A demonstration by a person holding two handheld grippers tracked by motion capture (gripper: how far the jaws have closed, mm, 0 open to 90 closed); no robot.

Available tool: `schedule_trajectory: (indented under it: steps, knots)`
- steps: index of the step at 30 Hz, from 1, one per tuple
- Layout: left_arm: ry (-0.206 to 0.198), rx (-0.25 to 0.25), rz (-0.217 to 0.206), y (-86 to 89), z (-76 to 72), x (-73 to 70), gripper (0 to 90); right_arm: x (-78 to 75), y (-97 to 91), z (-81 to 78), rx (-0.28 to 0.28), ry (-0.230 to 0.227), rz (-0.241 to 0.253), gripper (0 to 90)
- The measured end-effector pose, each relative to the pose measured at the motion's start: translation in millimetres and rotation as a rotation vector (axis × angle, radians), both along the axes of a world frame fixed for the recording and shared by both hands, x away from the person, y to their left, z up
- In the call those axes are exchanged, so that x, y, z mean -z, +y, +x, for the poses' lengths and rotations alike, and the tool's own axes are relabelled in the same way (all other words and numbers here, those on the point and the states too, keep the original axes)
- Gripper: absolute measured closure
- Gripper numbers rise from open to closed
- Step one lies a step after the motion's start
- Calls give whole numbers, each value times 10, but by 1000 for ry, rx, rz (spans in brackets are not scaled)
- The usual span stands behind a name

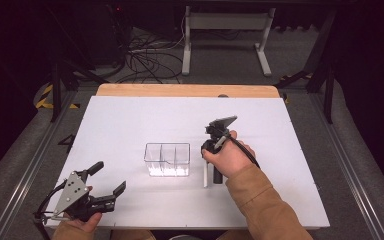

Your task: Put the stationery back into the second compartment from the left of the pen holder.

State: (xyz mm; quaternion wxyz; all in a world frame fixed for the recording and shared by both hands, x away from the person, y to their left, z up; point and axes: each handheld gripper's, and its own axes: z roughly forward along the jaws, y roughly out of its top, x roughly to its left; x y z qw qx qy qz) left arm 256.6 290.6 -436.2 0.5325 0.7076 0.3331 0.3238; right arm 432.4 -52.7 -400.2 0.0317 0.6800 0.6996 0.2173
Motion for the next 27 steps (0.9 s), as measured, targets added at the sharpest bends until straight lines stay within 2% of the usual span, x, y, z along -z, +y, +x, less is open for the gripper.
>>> schedule_trajectory:
  steps: [2, 3, 4, 7, 8, 9, 10, 12, 13, 14, 16, 19, 23, 24, 27]
  knots:
    - [-1, 0, 0, -2, 1, 1, 109, -62, -13, -47, -24, -48, 9, 791]
    - [-1, 0, 0, -2, 2, 1, 109, -62, -13, -47, -24, -48, 9, 791]
    - [0, 0, 0, -2, 2, 1, 109, -112, -21, -98, -65, -100, 13, 791]
    - [-1, -1, -1, -2, 2, 1, 109, -186, -32, -178, -112, -196, 20, 791]
    - [-1, -1, -1, -3, 3, 1, 109, -211, -38, -206, -129, -222, 27, 791]
    - [-1, -1, 4, 0, 4, 0, 109, -211, -38, -206, -129, -222, 27, 791]
    - [3, -1, 2, -3, 4, 1, 109, -256, -51, -254, -161, -275, 44, 791]
    - [3, -1, 2, -3, 4, 1, 109, -272, -59, -269, -176, -284, 53, 791]
    - [1, -2, 1, -5, 3, 1, 109, -307, -75, -306, -206, -341, 56, 791]
    - [-1, -2, 5, -3, 4, -1, 109, -315, -86, -314, -220, -365, 63, 791]
    - [1, -3, 0, -4, 2, 0, 109, -331, -99, -340, -240, -402, 59, 791]
    - [1, -3, 1, -5, 4, 1, 109, -367, -136, -383, -289, -468, 91, 791]
    - [-2, -2, 4, -4, 6, -1, 109, -419, -179, -418, -339, -525, 137, 791]
    - [-3, -2, 4, -4, 6, -1, 109, -433, -194, -428, -360, -554, 142, 791]
    - [-1, 0, 7, -8, 8, -1, 109, -465, -226, -460, -387, -593, 157, 792]
